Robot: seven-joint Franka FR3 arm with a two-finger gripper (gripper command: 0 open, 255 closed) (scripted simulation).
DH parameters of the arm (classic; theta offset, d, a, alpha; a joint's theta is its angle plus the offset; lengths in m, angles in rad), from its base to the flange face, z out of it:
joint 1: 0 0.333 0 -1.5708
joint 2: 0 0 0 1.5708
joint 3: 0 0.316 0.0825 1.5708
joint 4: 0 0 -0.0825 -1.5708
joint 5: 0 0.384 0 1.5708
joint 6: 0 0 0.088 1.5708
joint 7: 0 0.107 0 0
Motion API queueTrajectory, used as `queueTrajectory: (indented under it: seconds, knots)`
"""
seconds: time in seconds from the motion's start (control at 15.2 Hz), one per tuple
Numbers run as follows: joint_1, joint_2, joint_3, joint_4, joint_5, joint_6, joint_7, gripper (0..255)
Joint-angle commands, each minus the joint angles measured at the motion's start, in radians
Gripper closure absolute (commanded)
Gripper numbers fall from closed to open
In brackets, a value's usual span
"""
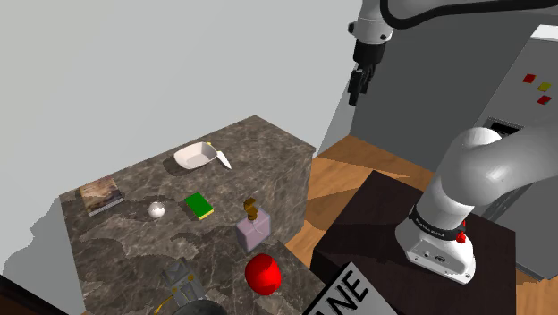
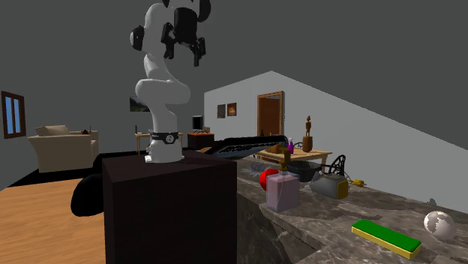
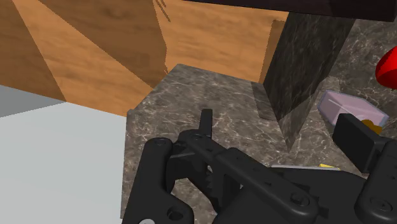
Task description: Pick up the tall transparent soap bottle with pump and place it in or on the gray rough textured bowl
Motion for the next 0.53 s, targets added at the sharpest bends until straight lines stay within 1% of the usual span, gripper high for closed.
queueTrajectory:
  seconds: [0.0,0.46]
  knots:
    - [0.0,0.0,0.0,0.0,0.0,0.0,0.0,0]
    - [0.049,0.025,0.052,-0.18,0.093,0.244,0.099,0]
